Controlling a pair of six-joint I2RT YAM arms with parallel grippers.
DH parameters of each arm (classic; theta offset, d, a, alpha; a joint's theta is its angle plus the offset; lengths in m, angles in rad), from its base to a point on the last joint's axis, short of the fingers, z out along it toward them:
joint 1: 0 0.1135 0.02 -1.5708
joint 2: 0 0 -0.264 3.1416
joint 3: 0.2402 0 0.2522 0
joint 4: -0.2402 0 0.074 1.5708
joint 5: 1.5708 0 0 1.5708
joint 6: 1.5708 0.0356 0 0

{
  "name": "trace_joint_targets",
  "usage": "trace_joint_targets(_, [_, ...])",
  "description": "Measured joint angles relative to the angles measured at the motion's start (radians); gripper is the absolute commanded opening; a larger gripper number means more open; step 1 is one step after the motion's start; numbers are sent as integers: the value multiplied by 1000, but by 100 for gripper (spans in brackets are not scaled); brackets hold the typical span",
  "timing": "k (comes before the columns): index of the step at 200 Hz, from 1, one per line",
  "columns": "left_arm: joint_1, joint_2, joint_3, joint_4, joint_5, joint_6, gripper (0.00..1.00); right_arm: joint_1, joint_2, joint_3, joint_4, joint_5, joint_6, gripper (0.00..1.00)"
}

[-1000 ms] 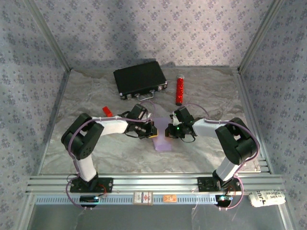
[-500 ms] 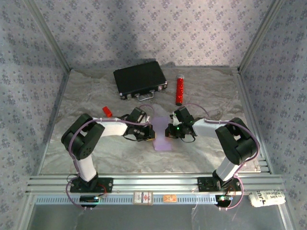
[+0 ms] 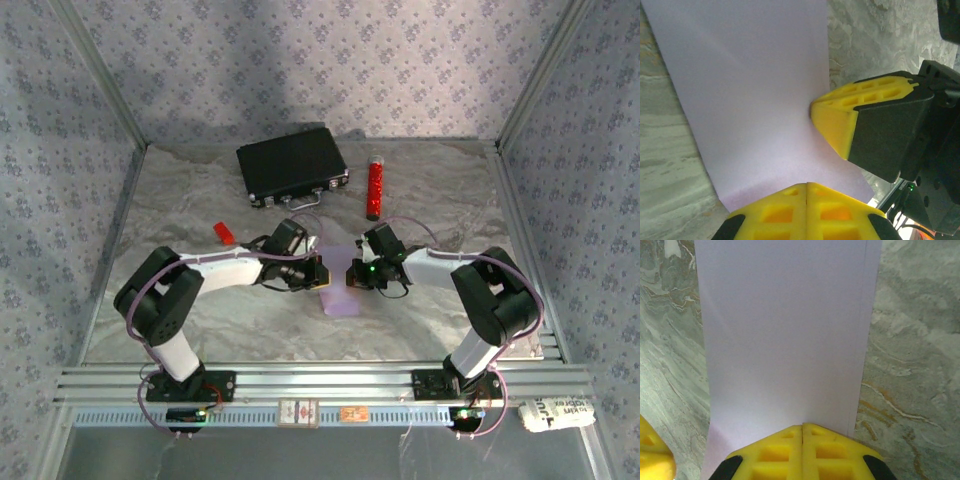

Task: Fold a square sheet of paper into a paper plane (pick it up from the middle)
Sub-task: First fold the square sheet of paper in half at the center of the table.

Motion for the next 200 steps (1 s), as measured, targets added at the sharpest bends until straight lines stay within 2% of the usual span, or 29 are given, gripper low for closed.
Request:
trace_joint_targets(101, [-2, 50, -102, 62, 21, -6, 4, 0, -2, -5, 5, 0, 0, 0])
trace_joint_targets(167, [-22, -32, -92, -3, -5, -11, 5, 0, -5, -5, 2, 1, 0, 0])
trace_joint_targets(200, [-43, -57, -77, 23, 4, -42, 5, 0, -16, -13, -4, 11, 0, 0])
